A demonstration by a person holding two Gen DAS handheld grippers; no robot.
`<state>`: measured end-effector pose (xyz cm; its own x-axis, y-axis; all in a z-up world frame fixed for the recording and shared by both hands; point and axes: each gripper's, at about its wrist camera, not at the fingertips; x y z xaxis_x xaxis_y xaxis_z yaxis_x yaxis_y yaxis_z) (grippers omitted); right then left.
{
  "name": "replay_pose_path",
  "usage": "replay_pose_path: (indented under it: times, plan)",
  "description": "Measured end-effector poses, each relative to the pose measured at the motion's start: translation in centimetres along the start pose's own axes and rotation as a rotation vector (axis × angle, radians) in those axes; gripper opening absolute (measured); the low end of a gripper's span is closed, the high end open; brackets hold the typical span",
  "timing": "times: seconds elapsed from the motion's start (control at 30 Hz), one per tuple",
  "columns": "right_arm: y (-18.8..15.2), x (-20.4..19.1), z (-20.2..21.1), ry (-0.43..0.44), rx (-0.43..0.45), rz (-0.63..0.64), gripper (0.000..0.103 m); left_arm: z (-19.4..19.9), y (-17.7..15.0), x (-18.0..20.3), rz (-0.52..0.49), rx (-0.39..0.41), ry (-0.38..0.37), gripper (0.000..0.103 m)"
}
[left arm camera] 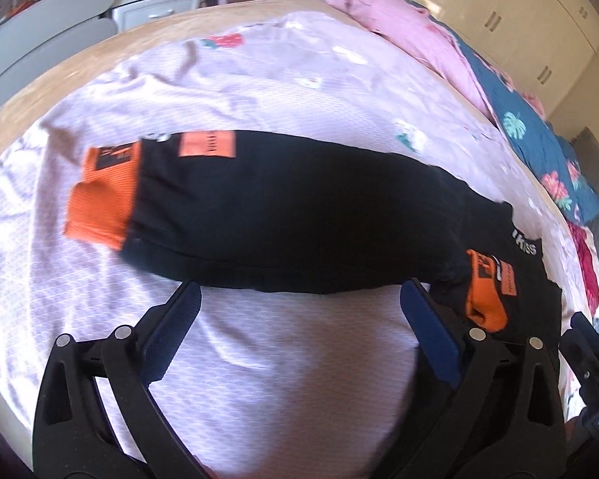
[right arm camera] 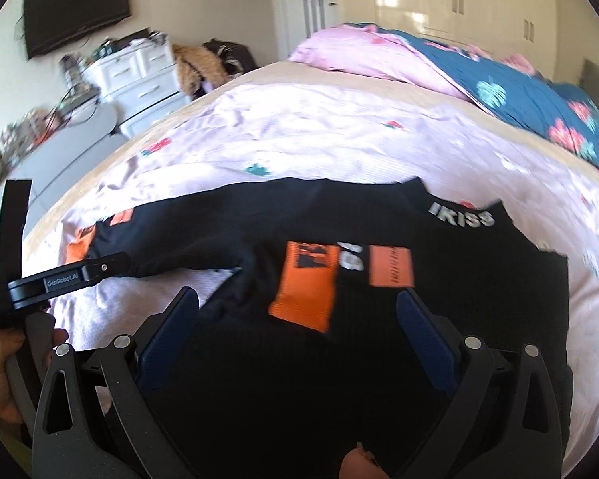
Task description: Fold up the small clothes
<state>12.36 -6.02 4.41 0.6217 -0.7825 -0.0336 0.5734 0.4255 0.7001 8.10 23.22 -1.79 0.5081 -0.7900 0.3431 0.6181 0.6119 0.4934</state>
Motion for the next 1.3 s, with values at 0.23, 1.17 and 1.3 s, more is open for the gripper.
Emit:
replay_pose_path:
  times: [0.23, 1.17, 1.3]
  plan:
    - [0.9, -3.7, -1.5, 0.030, -0.015, 0.091, 0.099, 0.3, 0.4, -2.9, 0.064, 0.015, 0.027, 0.094]
    - [-1.0, -3.1, -2.7, 0.064, -0.062, -0.020, 0.099, 1.2, 4.0, -9.5, 0.274, 0.190, -0.030, 0.009]
    - [-1.7, -1.2, -1.9, 0.050, -0.060, -0.073, 0.099, 3.7, 4.3, -8.0, 0.240, 0.233, -0.085, 0.005]
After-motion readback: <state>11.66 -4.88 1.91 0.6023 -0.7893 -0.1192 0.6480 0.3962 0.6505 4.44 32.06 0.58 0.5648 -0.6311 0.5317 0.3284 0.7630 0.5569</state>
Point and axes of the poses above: each gripper's, at about its wrist camera, not at the fingertips, and z roughly against the way its jaws point, x to its right, y to its top, and after that the axes turned 5 degrees about z, right-handed
